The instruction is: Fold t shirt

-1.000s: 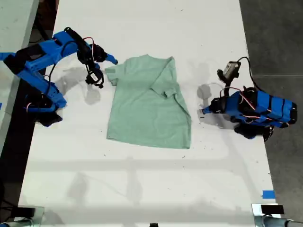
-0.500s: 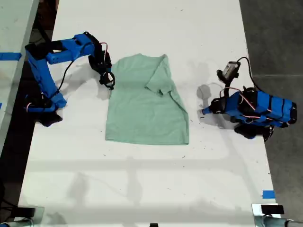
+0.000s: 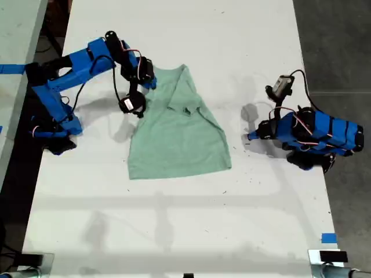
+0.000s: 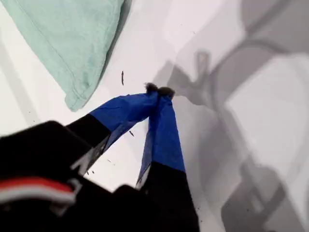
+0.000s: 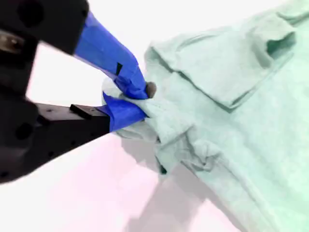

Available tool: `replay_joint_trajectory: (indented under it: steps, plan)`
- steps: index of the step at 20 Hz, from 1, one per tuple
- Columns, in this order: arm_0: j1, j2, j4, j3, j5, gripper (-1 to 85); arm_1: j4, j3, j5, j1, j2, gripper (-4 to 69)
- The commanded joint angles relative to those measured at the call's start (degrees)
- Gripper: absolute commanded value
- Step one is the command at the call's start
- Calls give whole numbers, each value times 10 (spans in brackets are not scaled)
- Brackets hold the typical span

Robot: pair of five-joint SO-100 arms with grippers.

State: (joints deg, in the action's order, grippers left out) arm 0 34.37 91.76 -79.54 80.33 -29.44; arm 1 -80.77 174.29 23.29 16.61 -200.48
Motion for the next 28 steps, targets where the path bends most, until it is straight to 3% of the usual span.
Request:
replay_joint_trajectory:
  steps: [1,2,3,4,6,9,11,12,14,15,17,19,21,23,25,28]
  plan:
    - [-35,-83,5,-83,-12,12,0,15,-5,-4,-6,-19]
    - [-47,-128,6,-113,-17,19,0,15,-5,-4,-6,-19]
    - [-58,-178,2,-155,-19,94,0,15,-5,-4,-6,-19]
    - [-69,-219,-4,-195,-27,315,0,15,-5,-4,-6,-19]
    - [-73,-253,-18,-233,-25,354,0,15,-4,-4,-6,-19]
    - [-58,-180,-60,-220,-6,313,0,15,-4,-4,-6,-19]
    - [-50,-58,-78,-171,45,105,0,15,-4,-4,-6,-19]
    - [-58,7,-78,-130,69,53,0,15,-4,-4,-6,-19]
    - [-106,101,-63,-10,122,29,0,15,-6,-5,-6,-19]
    - [-136,142,-25,89,149,26,0,15,-7,-5,-6,-19]
    - [-161,250,138,345,174,23,0,15,-8,-5,-6,-21]
    - [-129,366,288,584,179,23,0,15,-11,-8,-6,-21]
    - [-113,452,381,739,188,21,0,15,-10,-9,-6,-21]
    - [-122,461,450,817,188,21,0,15,-7,-3,-6,-21]
    - [-139,503,475,856,186,21,0,15,-11,-6,-6,-21]
    - [-125,705,418,955,221,21,0,16,-17,-11,-6,-21]
